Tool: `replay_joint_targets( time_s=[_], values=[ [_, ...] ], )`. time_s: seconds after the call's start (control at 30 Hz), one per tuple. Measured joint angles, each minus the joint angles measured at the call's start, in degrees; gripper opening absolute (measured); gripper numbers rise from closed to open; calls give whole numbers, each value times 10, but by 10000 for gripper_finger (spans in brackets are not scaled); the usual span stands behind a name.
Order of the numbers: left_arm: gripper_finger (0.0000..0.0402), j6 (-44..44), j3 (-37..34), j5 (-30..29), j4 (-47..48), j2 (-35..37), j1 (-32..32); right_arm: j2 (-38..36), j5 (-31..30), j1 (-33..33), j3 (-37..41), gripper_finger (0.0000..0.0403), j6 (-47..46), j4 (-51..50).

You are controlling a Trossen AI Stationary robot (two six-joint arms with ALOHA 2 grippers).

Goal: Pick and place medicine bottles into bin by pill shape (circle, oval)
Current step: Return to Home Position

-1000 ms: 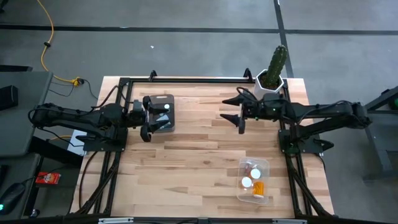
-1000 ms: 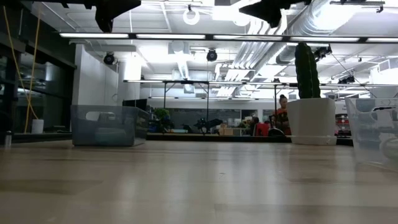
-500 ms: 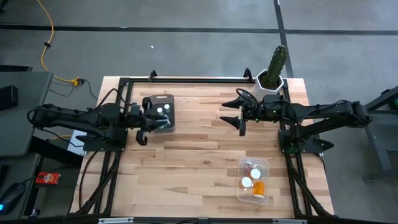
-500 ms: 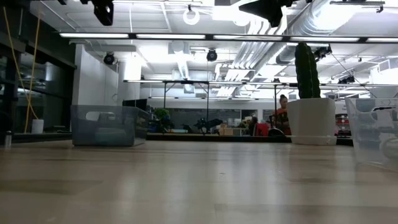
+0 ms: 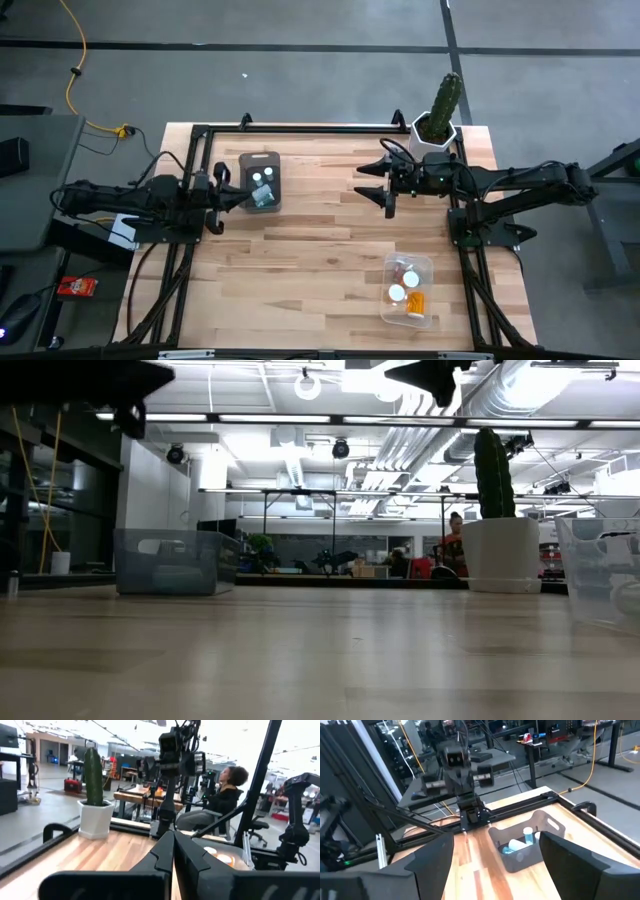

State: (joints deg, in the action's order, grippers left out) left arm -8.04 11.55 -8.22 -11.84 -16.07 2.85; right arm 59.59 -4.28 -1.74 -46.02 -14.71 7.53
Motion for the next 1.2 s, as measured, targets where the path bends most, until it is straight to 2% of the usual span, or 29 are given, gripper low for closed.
replay_joint_targets(
  time_s=[0.13,0.37,0.57,0.67,0.77,0.9,1.0,1.07,1.2],
  values=[
    [0,-8,-59,-7,-16,67,0,0,0,0,0,286,-20,0],
    [0,-10,-110,-10,1,160,0,0,0,0,0,286,-62,0],
    [0,-3,-108,9,104,159,2,0,-18,0,0,286,-90,-4],
    [0,-3,-109,40,109,157,2,0,-19,0,0,286,-91,-6],
    [0,-6,-108,42,111,151,2,0,-19,0,0,286,-95,-15],
    [0,-14,-108,50,112,142,2,0,-19,-1,-1,277,-149,-41],
    [0,-14,-108,49,110,138,2,-10,-5,-5,-1,249,-179,-94],
    [1,-14,-108,49,110,138,2,-24,8,-4,-1,214,-163,-143],
    [3,-14,-108,48,110,136,2,-67,28,5,-1,99,-108,-249]
  ],
)
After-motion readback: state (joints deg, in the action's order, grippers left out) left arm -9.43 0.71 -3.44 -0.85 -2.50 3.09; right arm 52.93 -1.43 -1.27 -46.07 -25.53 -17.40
